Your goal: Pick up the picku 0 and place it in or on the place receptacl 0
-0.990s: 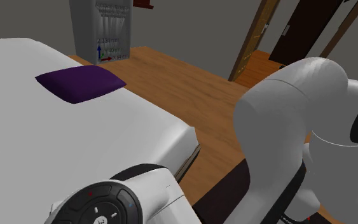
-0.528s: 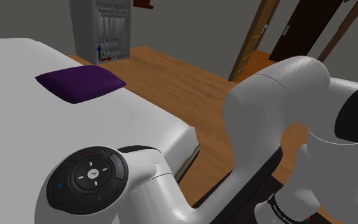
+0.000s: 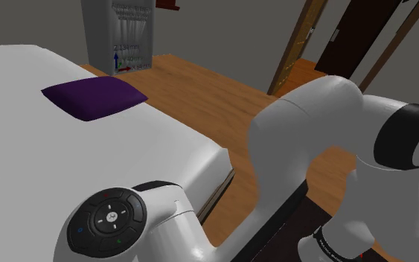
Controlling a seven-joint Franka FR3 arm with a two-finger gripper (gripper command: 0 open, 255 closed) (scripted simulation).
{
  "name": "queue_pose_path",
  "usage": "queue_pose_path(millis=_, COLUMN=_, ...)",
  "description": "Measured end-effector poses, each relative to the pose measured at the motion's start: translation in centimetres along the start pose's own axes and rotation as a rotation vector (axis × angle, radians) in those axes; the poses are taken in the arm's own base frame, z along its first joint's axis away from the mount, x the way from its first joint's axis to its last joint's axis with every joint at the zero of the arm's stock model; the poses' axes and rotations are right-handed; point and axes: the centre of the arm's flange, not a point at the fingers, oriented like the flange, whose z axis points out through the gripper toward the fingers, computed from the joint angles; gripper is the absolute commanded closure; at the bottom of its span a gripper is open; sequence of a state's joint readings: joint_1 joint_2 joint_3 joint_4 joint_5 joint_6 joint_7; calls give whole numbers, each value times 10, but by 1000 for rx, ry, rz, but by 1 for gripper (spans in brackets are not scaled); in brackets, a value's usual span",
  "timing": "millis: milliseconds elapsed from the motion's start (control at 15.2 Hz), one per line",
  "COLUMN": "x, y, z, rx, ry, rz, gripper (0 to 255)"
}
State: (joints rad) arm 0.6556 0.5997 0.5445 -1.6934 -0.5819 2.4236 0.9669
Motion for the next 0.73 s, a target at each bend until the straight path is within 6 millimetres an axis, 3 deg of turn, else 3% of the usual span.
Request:
queue_pose_path(millis=198, x=-4, y=1, z=13, rx=0, ry=0, rz=0, gripper=255)
queue_pose_path(millis=594, x=-5, y=1, z=16, rx=0, ry=0, rz=0, gripper=255)
queue_pose_path(millis=660, x=-5, y=1, z=16, rx=0, ry=0, rz=0, gripper=0)
queue_pose_path(millis=726, x=-5, y=0, z=16, rx=0, ry=0, rz=0, gripper=0)
